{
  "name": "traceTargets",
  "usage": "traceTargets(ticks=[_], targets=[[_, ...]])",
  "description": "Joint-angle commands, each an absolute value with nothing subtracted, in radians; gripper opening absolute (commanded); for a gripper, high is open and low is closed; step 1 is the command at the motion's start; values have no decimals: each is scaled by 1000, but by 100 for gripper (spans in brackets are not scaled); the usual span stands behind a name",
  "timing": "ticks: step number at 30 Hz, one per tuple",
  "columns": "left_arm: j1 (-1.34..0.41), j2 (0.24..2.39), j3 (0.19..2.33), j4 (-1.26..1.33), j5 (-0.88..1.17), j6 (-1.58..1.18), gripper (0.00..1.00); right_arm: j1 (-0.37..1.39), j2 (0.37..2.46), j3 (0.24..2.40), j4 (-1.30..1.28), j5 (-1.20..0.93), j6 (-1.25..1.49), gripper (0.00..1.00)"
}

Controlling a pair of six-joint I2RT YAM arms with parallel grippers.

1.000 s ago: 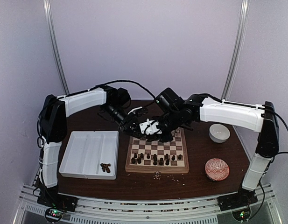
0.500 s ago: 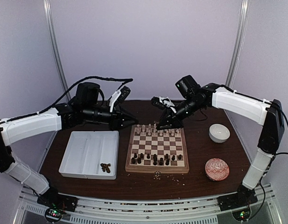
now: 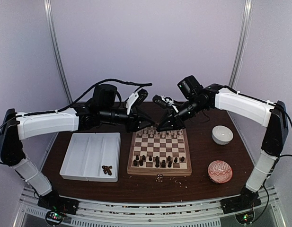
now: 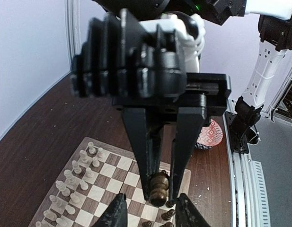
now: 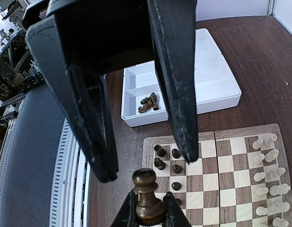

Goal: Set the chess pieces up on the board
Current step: Pass from the right arm to the left

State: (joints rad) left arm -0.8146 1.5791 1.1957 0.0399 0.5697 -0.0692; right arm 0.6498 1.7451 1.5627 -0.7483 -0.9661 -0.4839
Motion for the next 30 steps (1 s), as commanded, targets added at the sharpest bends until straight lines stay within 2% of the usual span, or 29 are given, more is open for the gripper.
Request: traceTargets(ticks=[1,13,20,21,24,30], targets=[[-827,1611,1251,79,613,-62,35,648,1750,1584,-739,-991,-470,12],[-830,1656,1297,10,639,-51,24,649,1753,1583,-738,-993,-471,12],[-830,1674,1319,-24,650,-46,8,649,1753,1580,-734,-988,-469,12],[-830,1675,1324,-29,650,-45,7,649,1751,1580,-734,-984,-470,13],[-830,1679,1356,-74,638,-40,5,647,1738,1570,-760,-943,-503,26],[-834,1705,1440,-262,548,12,3,564,1648,1438,-925,-821,-675,46]])
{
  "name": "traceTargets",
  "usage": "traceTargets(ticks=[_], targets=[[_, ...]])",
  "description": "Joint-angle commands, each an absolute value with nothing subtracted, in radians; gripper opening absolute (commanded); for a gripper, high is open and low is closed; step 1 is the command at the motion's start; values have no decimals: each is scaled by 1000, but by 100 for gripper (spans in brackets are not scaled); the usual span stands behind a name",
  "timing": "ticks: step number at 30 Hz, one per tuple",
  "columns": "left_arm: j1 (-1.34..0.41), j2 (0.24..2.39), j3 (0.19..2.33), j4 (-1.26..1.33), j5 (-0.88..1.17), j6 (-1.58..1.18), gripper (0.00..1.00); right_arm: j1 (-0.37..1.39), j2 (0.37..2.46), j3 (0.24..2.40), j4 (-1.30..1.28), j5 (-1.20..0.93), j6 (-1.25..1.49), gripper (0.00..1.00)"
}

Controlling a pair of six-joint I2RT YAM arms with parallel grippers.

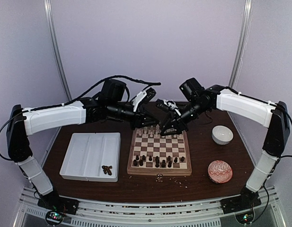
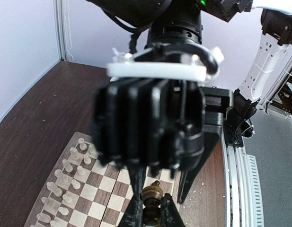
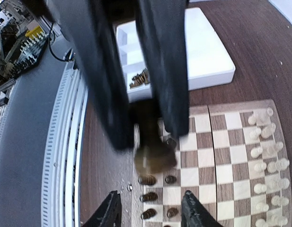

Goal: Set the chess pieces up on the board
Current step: Pass from the right arm to the left, then place the pawn on d7.

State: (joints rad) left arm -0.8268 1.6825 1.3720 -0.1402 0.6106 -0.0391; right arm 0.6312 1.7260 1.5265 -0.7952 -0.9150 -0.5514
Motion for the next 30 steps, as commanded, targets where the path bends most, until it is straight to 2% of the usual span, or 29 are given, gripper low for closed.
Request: traceTargets(ticks=[1,9,18,30], targets=[[-838,1717,1459,-302,532,25,3,539,1630,1402,-941,-811,-694,48],[-914,1907,1719,-643,404,143,3,341,1466,1216,-975,-769,-712,50],[-993,2142,1974,-931,239,244,2,319,1364,1098,-831,-743,-637,49],[-1013,2225,2014,-971,211,245,2,318,1347,1081,-828,-750,-646,49]])
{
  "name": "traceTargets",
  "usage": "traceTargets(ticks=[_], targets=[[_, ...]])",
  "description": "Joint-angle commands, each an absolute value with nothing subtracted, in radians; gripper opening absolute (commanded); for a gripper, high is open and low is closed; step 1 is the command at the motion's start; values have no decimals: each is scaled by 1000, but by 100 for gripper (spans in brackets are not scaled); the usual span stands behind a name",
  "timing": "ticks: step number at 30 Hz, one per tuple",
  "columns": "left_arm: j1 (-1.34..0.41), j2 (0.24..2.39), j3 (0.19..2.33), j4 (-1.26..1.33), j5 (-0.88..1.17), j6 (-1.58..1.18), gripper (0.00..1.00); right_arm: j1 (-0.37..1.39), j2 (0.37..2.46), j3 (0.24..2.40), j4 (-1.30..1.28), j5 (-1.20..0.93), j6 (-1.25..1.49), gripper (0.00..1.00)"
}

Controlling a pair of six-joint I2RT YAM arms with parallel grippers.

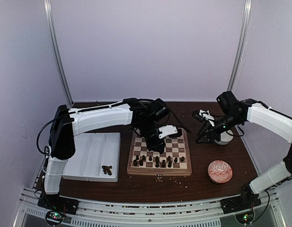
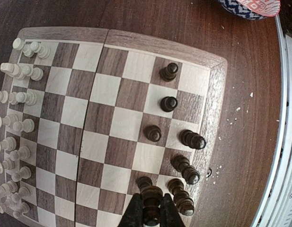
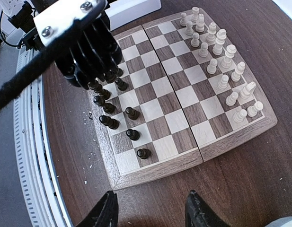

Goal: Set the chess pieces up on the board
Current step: Place the pawn on d7.

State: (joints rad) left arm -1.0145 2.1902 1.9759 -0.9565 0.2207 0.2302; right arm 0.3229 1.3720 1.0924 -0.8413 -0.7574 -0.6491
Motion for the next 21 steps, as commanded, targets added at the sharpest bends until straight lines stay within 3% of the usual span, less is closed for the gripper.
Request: traceTargets(ticks=[1,21], targets=[[-1015,2230,2018,-971,212,245,2,318,1347,1081,-828,-749,-646,49],[-1023,2341,2081,-971,253,256,2,314,1371,1085,-844,-755,-662,49]])
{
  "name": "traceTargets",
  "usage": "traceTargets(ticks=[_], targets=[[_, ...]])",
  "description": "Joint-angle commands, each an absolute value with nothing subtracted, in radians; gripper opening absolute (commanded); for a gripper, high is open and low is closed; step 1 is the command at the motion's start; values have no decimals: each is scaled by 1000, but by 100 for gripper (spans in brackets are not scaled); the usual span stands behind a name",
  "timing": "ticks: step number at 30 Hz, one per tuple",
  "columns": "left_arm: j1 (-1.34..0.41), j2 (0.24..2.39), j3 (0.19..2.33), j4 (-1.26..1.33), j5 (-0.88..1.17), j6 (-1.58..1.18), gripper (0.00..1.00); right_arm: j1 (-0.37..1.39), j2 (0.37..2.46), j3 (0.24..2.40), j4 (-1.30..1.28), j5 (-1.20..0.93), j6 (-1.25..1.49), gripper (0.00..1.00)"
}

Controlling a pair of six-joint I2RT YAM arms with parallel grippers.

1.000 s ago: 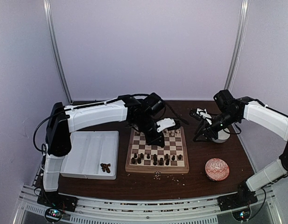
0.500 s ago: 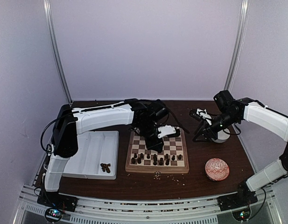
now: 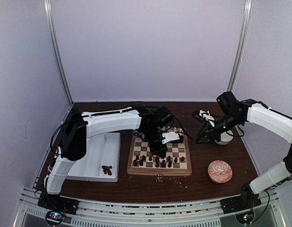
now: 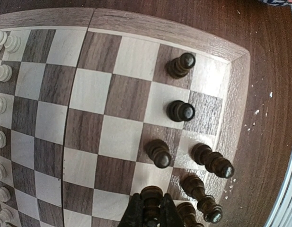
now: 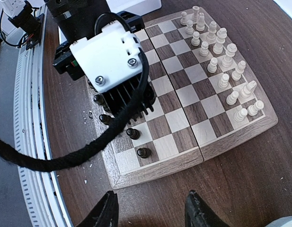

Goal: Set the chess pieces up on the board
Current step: Place the pawn on d7.

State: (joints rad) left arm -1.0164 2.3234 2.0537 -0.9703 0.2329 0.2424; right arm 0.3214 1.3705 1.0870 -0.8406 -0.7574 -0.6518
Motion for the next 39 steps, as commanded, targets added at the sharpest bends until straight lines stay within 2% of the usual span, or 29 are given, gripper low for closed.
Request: traceTargets(ticks=[1,20,34,39], targets=[[-1023,2343,2080,-971,254,256,2,313,1371,1086,-843,-755,-663,49],[-1028,2373,2084,-972,252,255,3,313,1383,1088,-849,-756,-670,49],[-1029,2350,2106,-969,247,238,25,313,1393,1091,-854,-759,-673,49],[-1029,2298,2099,-933,247,233,28,313,1399,1095,-859,-764,-673,49]])
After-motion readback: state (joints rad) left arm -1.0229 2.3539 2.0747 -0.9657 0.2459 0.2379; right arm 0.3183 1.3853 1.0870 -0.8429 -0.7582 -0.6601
